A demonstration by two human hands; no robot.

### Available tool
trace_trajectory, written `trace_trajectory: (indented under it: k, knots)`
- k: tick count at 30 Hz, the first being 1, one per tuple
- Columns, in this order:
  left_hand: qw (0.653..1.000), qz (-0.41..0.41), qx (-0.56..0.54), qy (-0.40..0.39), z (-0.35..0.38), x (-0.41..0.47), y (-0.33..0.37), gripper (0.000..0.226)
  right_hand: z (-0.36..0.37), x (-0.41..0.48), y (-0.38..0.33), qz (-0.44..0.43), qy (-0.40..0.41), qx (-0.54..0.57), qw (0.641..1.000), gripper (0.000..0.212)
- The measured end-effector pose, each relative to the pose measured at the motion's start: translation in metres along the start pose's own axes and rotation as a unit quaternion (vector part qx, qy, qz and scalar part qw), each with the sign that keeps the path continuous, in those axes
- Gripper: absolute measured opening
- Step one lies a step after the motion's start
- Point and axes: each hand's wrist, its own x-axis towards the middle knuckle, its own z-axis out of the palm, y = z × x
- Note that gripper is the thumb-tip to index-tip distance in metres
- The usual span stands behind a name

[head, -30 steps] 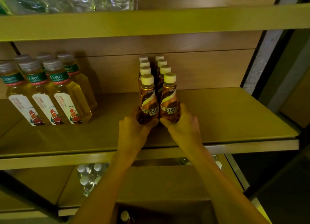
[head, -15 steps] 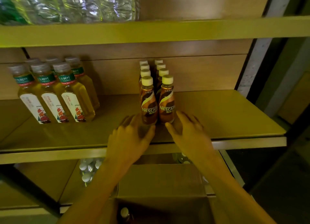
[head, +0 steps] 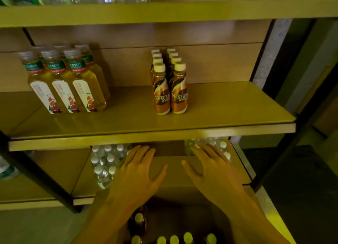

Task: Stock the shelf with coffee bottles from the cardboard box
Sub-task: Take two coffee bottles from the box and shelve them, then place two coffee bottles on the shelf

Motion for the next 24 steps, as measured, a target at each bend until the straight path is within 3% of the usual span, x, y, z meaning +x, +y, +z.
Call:
trace_trajectory:
  k: [6,14,24]
  knots:
    - [0.995,-0.028,-0.013,-0.096,0.045,-0.051,-0.007,0.067,0.047,-0.025,0.007,0.009,-0.094,0.003,0.996,0.060]
    - [0.957,-0.145,-0.012,-0.250,0.113,-0.116,-0.034,0.077,0.132,-0.041,0.012,0.017,-0.230,0.006,0.973,0.055]
    - [0.910,-0.278,-0.032,-0.305,0.150,-0.162,-0.040,0.062,0.221,-0.022,0.003,-0.019,-0.396,-0.022,0.918,0.056]
